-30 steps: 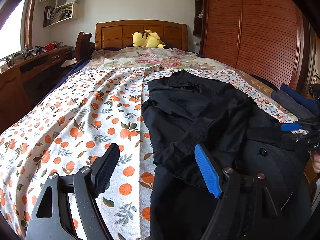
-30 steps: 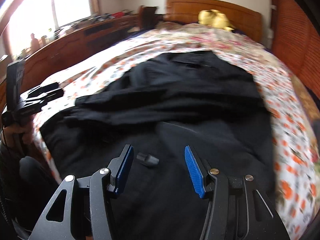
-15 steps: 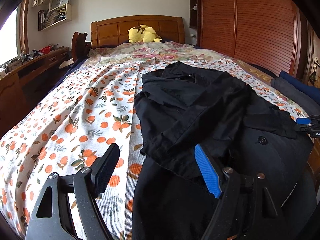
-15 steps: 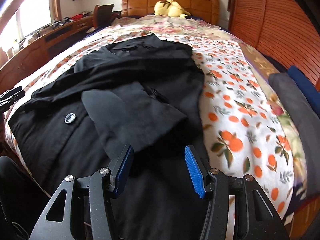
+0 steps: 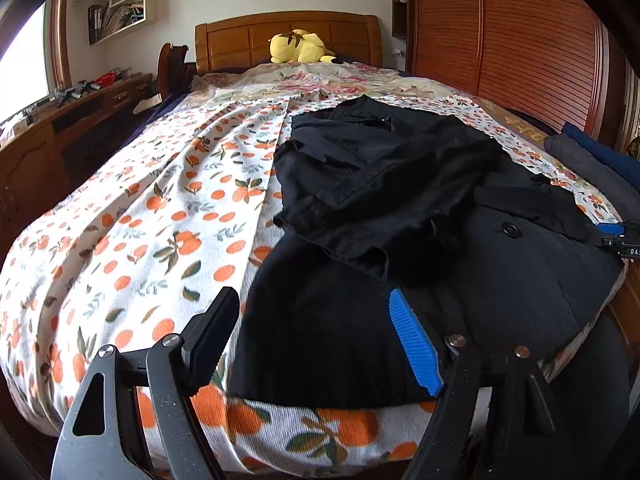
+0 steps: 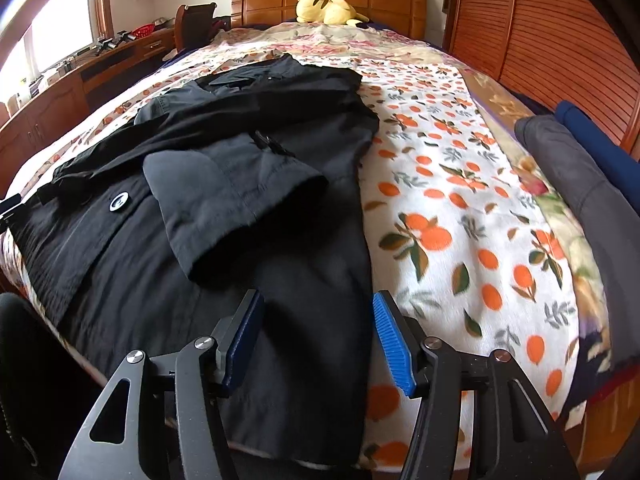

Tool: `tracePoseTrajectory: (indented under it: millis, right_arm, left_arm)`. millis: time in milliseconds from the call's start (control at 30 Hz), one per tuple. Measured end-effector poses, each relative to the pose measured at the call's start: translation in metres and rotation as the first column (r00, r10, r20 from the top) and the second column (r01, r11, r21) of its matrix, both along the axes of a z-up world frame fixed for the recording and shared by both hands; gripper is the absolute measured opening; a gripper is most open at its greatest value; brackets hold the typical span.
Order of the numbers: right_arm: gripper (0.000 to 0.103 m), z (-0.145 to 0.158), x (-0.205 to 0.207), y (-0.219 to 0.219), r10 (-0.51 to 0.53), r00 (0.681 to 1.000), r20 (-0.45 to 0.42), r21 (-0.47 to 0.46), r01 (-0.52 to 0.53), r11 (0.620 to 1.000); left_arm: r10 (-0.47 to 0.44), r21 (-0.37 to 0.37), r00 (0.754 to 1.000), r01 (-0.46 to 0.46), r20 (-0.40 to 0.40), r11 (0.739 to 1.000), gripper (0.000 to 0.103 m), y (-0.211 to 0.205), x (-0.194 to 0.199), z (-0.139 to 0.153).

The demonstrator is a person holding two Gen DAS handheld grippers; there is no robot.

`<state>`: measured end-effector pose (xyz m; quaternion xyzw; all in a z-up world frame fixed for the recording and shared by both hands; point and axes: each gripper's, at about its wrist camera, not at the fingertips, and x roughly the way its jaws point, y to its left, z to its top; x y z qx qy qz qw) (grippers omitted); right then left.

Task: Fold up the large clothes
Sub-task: 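Close both grippers on the coat hem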

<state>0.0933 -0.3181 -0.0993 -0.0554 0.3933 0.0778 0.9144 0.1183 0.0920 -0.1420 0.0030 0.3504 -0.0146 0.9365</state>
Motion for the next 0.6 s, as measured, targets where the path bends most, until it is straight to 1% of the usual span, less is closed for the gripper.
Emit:
tracePoseTrajectory:
  millis: [167, 200, 333, 567, 600]
  right_arm:
    - [0.059, 0.0, -0.015, -0.014, 0.003, 1.0, -0.013, -0.006, -0.003, 1.0]
    - [0.059, 0.001, -0.018, -0.018, 0.002, 1.0, -0.017, -0.001, -0.002, 1.0]
    - [0.059, 0.002, -0.025, -0.025, 0.003, 1.0, -0.027, 0.028, -0.003, 1.0]
    - [0.059, 0.0, -0.035, -0.021, 0.054, 0.998, -0.015, 0.049, -0.053, 0.997]
    - [0.056, -0.001, -0.036, -0.02, 0.063, 0.998, -0.012, 0.047, -0.063, 0.997]
  left_arm:
    - [0.008, 0.015, 1.0, -0.008, -0.016, 1.0, 0.078, -0.001, -0.011, -0.004]
    - [0.007, 0.01, 1.0, -0.007, -0.016, 1.0, 0.071, 0.0, -0.013, -0.004]
    - [0.027, -0.004, 0.999, -0.027, -0.034, 1.0, 0.06, 0.009, -0.019, -0.007]
    - [0.057, -0.041, 0.995, -0.061, -0.082, 0.997, 0.059, 0.02, -0.019, -0.019]
    - [0.058, -0.04, 0.995, -0.062, -0.084, 0.997, 0.059, 0.019, -0.019, -0.02]
